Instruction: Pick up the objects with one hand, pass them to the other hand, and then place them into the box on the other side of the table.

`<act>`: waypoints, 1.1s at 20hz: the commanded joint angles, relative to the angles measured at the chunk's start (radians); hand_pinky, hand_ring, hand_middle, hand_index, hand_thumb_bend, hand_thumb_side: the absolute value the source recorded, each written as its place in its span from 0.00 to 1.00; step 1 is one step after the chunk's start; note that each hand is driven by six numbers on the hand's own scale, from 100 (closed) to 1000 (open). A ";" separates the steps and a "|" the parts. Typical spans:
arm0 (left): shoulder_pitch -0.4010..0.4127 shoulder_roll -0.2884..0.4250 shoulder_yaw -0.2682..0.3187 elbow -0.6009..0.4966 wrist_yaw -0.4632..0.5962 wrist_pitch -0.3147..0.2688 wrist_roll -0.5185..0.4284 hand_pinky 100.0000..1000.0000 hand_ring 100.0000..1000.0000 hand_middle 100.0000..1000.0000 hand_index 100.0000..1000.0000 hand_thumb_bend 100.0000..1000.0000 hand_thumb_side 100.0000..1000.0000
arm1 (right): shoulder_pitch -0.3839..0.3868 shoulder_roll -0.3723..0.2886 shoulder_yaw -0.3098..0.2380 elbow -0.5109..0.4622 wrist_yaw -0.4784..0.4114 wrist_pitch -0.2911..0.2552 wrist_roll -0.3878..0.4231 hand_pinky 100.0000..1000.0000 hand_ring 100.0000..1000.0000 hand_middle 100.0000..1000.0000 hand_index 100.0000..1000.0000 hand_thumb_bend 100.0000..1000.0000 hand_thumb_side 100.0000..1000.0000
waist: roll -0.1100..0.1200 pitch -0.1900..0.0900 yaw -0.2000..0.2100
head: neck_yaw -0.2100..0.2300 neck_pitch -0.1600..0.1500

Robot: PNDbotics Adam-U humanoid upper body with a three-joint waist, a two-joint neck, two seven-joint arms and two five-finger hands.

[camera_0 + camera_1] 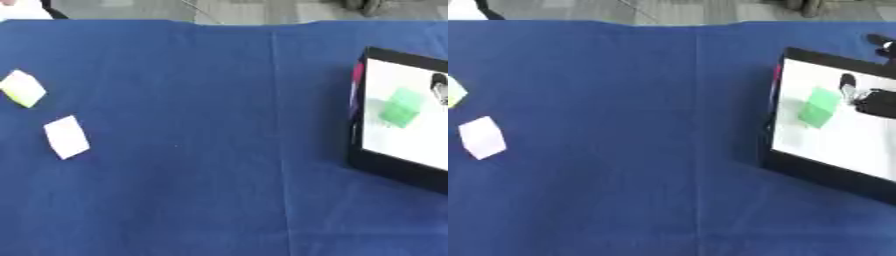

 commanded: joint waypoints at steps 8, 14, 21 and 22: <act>-0.192 0.160 -0.003 0.382 0.021 -0.062 -0.362 0.89 0.80 0.76 0.88 0.24 0.47 | 0.012 0.013 -0.041 -0.142 -0.219 -0.065 -0.110 1.00 1.00 1.00 1.00 0.00 0.45 | -0.004 -0.017 -0.016 | 0.040 -0.001; -0.330 0.146 -0.021 0.608 -0.028 -0.024 -0.543 0.93 0.84 0.76 0.87 0.41 0.44 | 0.002 0.015 -0.034 -0.143 -0.226 -0.071 -0.124 1.00 1.00 1.00 1.00 0.00 0.47 | -0.010 -0.010 -0.023 | 0.068 -0.016; -0.427 0.105 -0.029 0.748 -0.176 -0.053 -0.666 0.96 0.88 0.77 0.87 0.53 0.43 | -0.004 0.021 -0.025 -0.143 -0.217 -0.063 -0.130 1.00 1.00 1.00 1.00 0.00 0.48 | -0.020 0.005 -0.028 | 0.107 -0.041; -0.438 0.099 -0.029 0.762 -0.201 -0.058 -0.674 0.96 0.88 0.77 0.87 0.53 0.42 | -0.005 0.022 -0.023 -0.143 -0.216 -0.062 -0.130 1.00 1.00 1.00 1.00 0.00 0.48 | -0.023 0.007 -0.029 | 0.113 -0.043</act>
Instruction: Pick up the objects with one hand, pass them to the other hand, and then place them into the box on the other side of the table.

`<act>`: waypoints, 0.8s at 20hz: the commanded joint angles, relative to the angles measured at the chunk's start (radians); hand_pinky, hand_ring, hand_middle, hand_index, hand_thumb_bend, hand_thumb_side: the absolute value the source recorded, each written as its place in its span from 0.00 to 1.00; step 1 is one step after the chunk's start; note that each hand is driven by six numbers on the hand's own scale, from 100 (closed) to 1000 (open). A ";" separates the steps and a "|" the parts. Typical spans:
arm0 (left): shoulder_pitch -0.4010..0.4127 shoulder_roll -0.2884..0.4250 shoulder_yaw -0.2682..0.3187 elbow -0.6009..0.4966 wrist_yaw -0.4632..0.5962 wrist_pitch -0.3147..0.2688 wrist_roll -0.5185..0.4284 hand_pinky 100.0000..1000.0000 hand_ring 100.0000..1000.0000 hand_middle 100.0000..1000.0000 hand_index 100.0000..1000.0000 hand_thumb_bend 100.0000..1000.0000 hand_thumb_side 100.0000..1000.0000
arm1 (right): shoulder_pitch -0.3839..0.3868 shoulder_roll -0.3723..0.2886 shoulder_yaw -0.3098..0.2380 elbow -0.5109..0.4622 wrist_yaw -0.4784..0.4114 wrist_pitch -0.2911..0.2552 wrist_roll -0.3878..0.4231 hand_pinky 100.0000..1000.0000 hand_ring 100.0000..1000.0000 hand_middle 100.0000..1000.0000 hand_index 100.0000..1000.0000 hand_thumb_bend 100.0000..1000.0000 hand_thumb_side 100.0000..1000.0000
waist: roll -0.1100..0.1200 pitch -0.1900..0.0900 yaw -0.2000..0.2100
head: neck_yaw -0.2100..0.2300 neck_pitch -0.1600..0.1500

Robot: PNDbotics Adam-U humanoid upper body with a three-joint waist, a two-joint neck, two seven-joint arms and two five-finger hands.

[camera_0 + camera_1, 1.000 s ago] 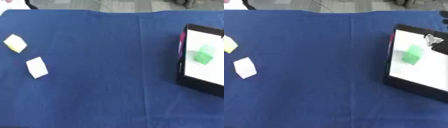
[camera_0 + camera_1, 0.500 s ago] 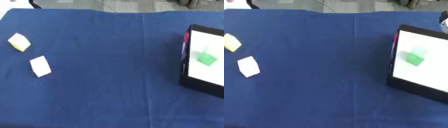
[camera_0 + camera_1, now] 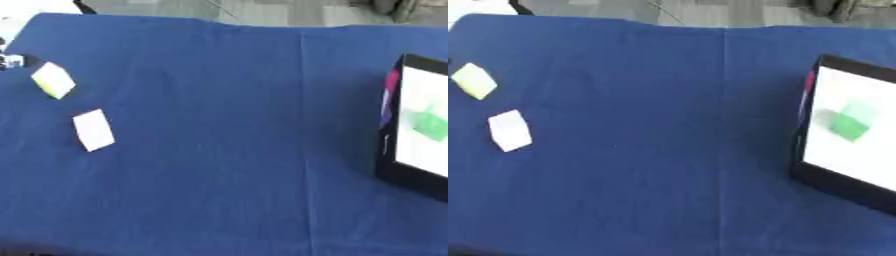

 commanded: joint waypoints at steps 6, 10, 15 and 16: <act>-0.085 -0.028 0.025 0.105 -0.160 -0.012 -0.026 0.96 0.89 0.77 0.87 0.53 0.41 | -0.019 -0.008 0.005 -0.020 0.011 0.012 0.000 1.00 1.00 1.00 1.00 0.00 0.50 | -0.009 -0.003 -0.012 | 0.035 -0.035; -0.101 -0.041 0.038 0.136 -0.179 -0.008 -0.016 0.96 0.90 0.78 0.88 0.53 0.41 | -0.027 0.000 0.011 -0.020 0.017 0.020 0.004 1.00 1.00 1.00 1.00 0.00 0.50 | -0.013 0.007 -0.021 | 0.036 -0.042; -0.110 -0.045 0.050 0.160 -0.216 0.029 0.029 0.96 0.90 0.78 0.89 0.54 0.40 | -0.022 0.009 0.017 -0.020 0.031 0.024 0.009 1.00 1.00 1.00 1.00 0.00 0.50 | -0.015 0.017 -0.030 | 0.032 -0.044; -0.112 -0.047 0.051 0.162 -0.224 0.040 0.042 0.96 0.90 0.78 0.89 0.54 0.39 | -0.020 0.012 0.019 -0.020 0.036 0.024 0.012 1.00 1.00 1.00 1.00 0.00 0.50 | -0.015 0.018 -0.030 | 0.032 -0.043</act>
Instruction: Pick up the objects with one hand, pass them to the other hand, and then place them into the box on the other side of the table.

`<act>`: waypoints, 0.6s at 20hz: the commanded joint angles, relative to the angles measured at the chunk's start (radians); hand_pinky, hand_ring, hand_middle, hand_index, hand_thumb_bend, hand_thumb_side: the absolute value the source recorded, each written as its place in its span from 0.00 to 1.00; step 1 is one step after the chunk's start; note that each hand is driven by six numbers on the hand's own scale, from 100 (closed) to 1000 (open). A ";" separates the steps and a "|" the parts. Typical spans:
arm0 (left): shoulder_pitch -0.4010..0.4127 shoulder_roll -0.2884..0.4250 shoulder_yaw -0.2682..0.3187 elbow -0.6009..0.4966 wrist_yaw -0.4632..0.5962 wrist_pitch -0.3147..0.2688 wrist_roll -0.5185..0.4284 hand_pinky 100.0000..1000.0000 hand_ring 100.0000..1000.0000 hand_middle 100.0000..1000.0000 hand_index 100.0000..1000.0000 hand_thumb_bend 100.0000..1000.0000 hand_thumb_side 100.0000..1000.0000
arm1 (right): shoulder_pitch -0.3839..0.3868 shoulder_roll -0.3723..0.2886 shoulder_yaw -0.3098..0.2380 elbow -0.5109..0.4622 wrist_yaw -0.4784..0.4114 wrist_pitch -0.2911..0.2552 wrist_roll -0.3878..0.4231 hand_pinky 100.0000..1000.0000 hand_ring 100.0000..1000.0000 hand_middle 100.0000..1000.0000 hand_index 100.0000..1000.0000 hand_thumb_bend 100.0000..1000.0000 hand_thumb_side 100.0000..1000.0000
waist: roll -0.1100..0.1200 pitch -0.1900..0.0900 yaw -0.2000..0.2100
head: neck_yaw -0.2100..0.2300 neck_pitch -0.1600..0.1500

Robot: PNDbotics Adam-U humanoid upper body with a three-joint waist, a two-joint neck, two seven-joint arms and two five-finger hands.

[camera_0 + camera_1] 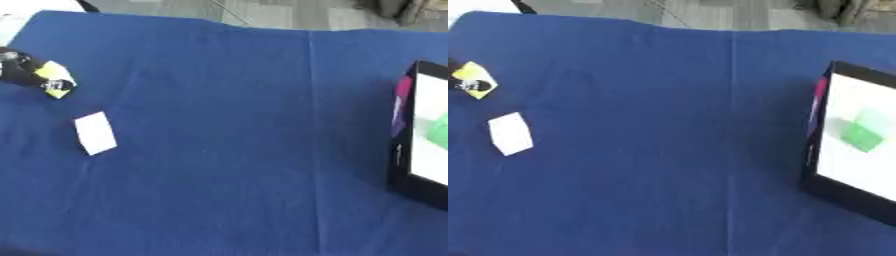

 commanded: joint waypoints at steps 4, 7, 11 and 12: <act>-0.028 0.013 0.013 0.006 -0.038 0.048 0.062 0.95 0.89 0.77 0.88 0.53 0.39 | 0.000 -0.007 0.007 -0.019 0.028 0.008 0.014 1.00 1.00 1.00 1.00 0.00 0.51 | 0.002 -0.013 -0.004 | 0.001 -0.007; -0.036 0.008 0.012 -0.011 -0.021 0.043 0.072 0.94 0.88 0.75 0.87 0.52 0.41 | 0.002 -0.005 0.011 -0.019 0.035 0.015 0.017 1.00 1.00 1.00 1.00 0.00 0.51 | 0.002 -0.011 -0.004 | 0.001 -0.003; -0.051 0.008 -0.005 -0.036 -0.026 0.042 0.075 0.94 0.88 0.75 0.86 0.52 0.40 | 0.002 -0.003 0.013 -0.019 0.039 0.024 0.016 1.00 1.00 1.00 1.00 0.00 0.52 | 0.004 -0.012 -0.002 | 0.004 0.002; -0.053 0.007 -0.005 -0.038 -0.029 0.045 0.076 0.94 0.88 0.75 0.86 0.52 0.40 | 0.002 -0.004 0.013 -0.019 0.039 0.025 0.016 1.00 1.00 1.00 1.00 0.00 0.52 | 0.004 -0.013 -0.002 | 0.004 0.003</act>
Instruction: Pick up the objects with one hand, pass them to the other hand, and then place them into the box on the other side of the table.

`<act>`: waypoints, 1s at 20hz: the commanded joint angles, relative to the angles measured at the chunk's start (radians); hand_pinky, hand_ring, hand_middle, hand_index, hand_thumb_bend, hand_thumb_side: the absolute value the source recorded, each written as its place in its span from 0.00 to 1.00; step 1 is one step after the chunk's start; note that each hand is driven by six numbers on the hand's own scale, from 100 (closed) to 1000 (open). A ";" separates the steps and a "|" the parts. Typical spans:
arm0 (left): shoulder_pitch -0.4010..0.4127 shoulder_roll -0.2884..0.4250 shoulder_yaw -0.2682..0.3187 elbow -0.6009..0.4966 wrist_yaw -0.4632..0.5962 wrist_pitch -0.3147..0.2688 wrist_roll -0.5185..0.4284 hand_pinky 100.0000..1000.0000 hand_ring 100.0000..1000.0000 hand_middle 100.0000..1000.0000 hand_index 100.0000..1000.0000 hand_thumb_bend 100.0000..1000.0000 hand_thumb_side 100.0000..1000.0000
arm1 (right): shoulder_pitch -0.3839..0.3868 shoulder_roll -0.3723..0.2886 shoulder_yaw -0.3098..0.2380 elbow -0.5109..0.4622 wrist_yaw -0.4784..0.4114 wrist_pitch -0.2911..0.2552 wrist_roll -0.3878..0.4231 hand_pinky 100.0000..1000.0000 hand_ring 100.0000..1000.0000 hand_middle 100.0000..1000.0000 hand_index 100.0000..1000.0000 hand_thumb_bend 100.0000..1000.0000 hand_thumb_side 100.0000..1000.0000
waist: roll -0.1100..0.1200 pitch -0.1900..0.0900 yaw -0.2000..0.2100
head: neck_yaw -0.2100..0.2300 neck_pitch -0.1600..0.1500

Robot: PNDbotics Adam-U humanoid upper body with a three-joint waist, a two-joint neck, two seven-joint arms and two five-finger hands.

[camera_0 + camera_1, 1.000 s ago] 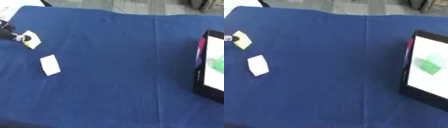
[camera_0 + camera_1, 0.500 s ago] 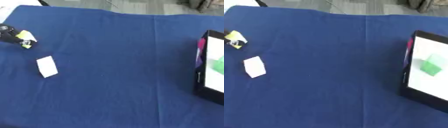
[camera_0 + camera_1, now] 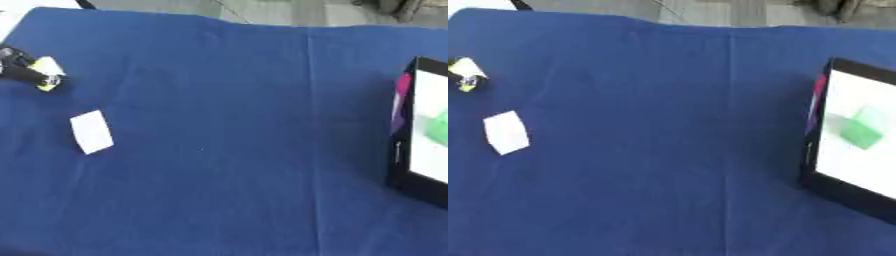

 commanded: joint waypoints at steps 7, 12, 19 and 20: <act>-0.023 0.029 -0.001 -0.011 -0.043 0.023 0.017 0.93 0.88 0.75 0.87 0.53 0.38 | -0.005 -0.017 -0.005 -0.019 0.009 0.018 -0.001 1.00 1.00 1.00 1.00 0.00 0.53 | 0.006 -0.018 0.000 | 0.008 0.003; -0.022 0.027 0.011 0.020 -0.080 0.041 0.041 0.93 0.88 0.76 0.88 0.52 0.35 | -0.008 -0.013 -0.002 -0.019 0.012 0.021 0.001 1.00 1.00 1.00 1.00 0.00 0.53 | 0.003 -0.013 -0.005 | 0.018 0.000; -0.027 0.018 0.019 0.050 -0.100 0.040 0.055 0.93 0.88 0.76 0.86 0.49 0.33 | -0.013 -0.008 0.003 -0.019 0.016 0.026 0.003 1.00 1.00 1.00 1.00 0.00 0.54 | 0.000 -0.009 -0.011 | 0.024 0.000; -0.027 0.017 0.019 0.054 -0.102 0.039 0.055 0.93 0.88 0.76 0.86 0.48 0.32 | -0.013 -0.007 0.003 -0.019 0.016 0.027 0.003 1.00 1.00 1.00 1.00 0.00 0.54 | 0.000 -0.008 -0.012 | 0.025 0.001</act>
